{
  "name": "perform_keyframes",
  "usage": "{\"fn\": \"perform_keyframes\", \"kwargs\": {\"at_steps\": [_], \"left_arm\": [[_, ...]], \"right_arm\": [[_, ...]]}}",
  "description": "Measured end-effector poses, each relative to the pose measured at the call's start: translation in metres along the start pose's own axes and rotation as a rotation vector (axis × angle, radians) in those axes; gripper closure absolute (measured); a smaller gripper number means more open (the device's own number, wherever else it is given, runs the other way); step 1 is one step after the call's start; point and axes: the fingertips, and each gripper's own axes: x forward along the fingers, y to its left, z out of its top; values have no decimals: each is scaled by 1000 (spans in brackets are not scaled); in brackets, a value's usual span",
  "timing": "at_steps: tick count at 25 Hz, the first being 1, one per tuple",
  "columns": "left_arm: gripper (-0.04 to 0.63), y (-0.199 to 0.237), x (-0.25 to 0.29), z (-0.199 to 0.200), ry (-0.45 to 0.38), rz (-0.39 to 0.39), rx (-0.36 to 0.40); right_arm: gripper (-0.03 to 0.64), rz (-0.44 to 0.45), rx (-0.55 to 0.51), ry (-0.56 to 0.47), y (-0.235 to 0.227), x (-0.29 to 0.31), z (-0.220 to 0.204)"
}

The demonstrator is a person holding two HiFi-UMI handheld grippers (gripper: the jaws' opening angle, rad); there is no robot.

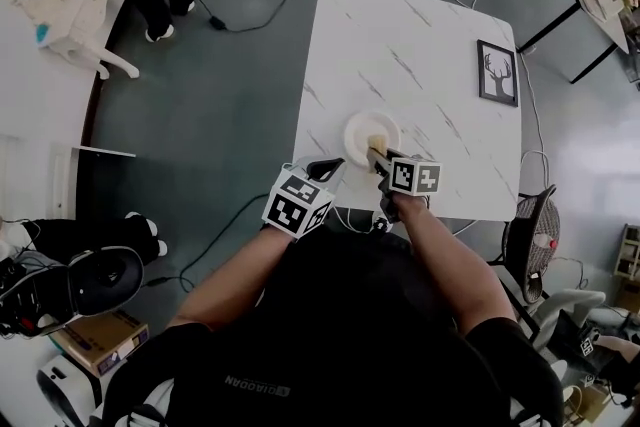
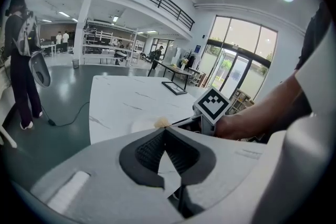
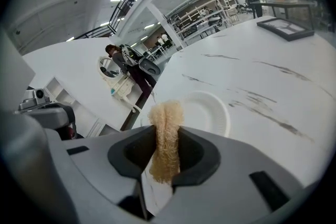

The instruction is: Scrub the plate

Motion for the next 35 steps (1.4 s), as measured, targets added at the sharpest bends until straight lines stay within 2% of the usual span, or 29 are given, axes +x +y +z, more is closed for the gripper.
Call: {"fn": "perform_keyframes", "kwargs": {"at_steps": [13, 35], "left_arm": [[595, -13, 12, 4, 16, -58, 58], [595, -6, -11, -4, 28, -148, 144]], "right_arm": [[509, -96, 27, -66, -38, -30, 0], [509, -297, 125, -198, -74, -63, -7]]}}
